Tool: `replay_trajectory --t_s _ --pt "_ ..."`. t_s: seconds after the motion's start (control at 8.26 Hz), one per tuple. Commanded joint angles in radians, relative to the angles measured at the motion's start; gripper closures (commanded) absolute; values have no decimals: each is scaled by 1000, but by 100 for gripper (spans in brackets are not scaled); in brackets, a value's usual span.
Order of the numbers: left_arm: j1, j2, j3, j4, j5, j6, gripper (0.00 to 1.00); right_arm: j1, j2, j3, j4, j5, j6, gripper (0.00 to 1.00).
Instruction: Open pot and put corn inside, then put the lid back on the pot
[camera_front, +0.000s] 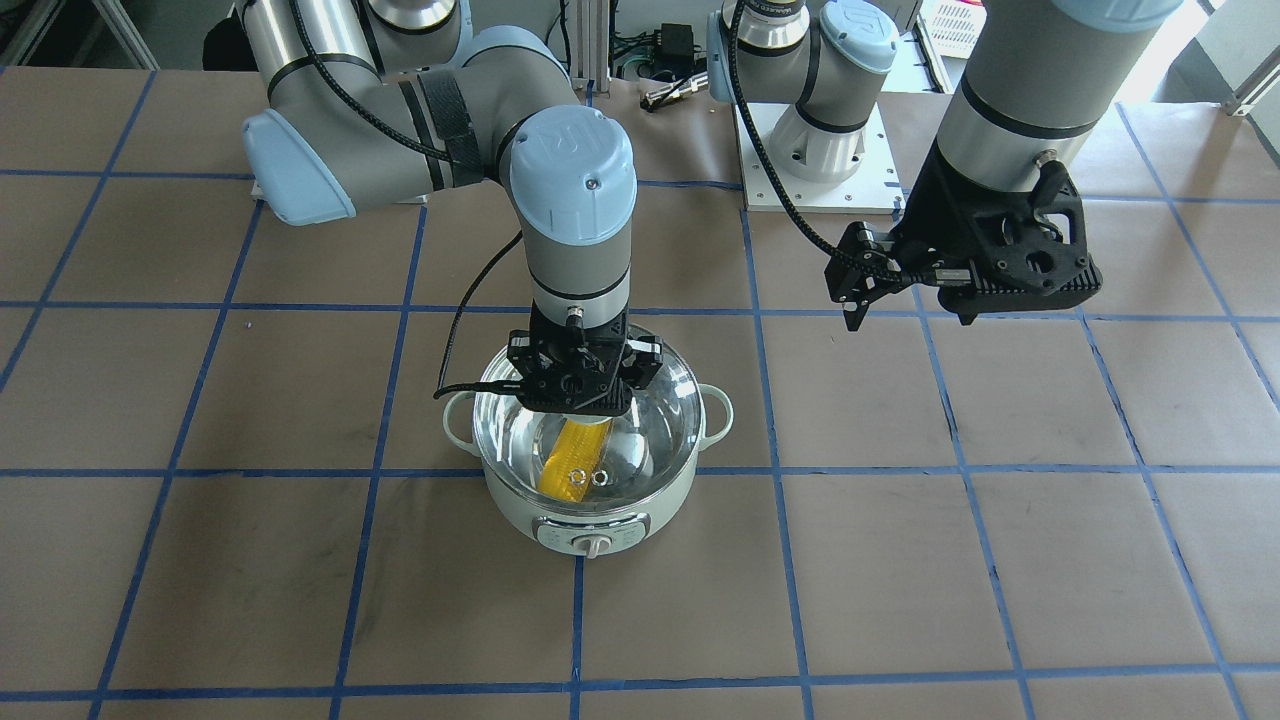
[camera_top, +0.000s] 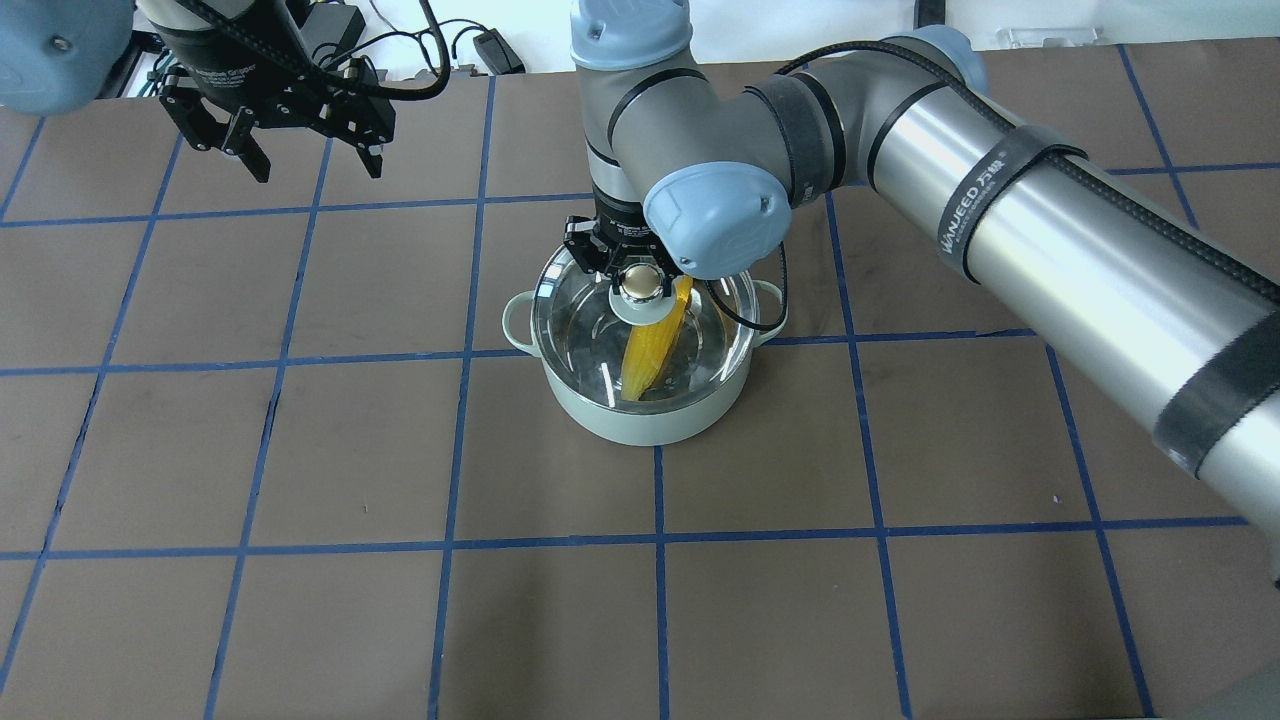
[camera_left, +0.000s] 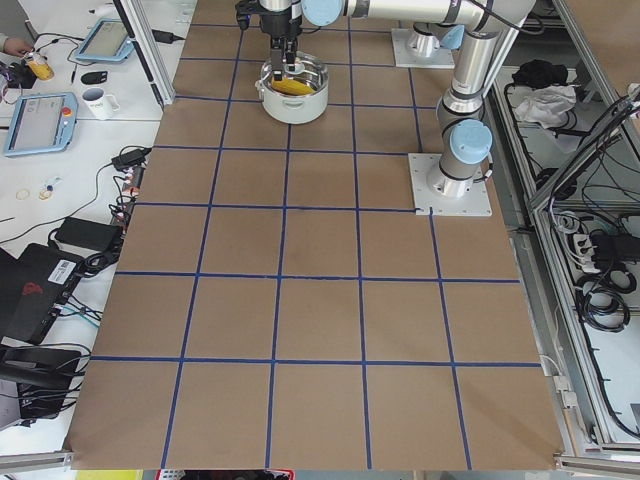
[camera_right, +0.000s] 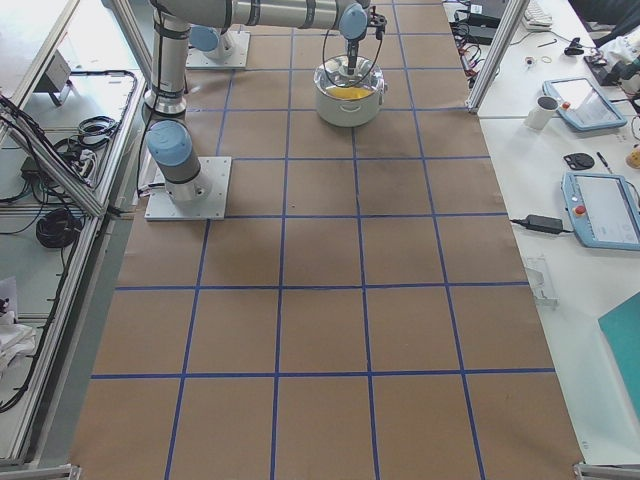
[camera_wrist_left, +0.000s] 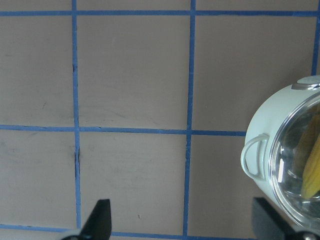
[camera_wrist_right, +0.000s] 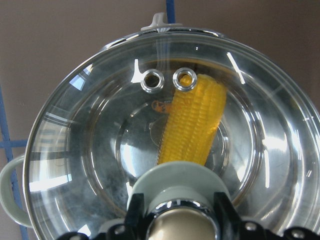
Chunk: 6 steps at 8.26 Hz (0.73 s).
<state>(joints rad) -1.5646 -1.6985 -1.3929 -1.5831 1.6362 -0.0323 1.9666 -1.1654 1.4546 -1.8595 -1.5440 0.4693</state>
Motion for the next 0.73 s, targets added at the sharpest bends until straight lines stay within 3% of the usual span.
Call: replay_trajectory --t_s 0.0,0.24,0.36,0.48,0.61 --pt "0 -3 0 2 2 0 0 0 -2 -2 2 4 -1 100" --pt "0 -3 0 2 -4 0 0 0 0 -2 2 2 -1 100" --pt "0 -3 0 2 -4 0 0 0 0 0 -10 -5 -7 89" --pt "0 -3 0 2 -4 0 0 -2 -3 0 -20 -10 3 28" --pt "0 -3 0 2 -4 0 0 -5 -5 1 -50 -13 -10 0"
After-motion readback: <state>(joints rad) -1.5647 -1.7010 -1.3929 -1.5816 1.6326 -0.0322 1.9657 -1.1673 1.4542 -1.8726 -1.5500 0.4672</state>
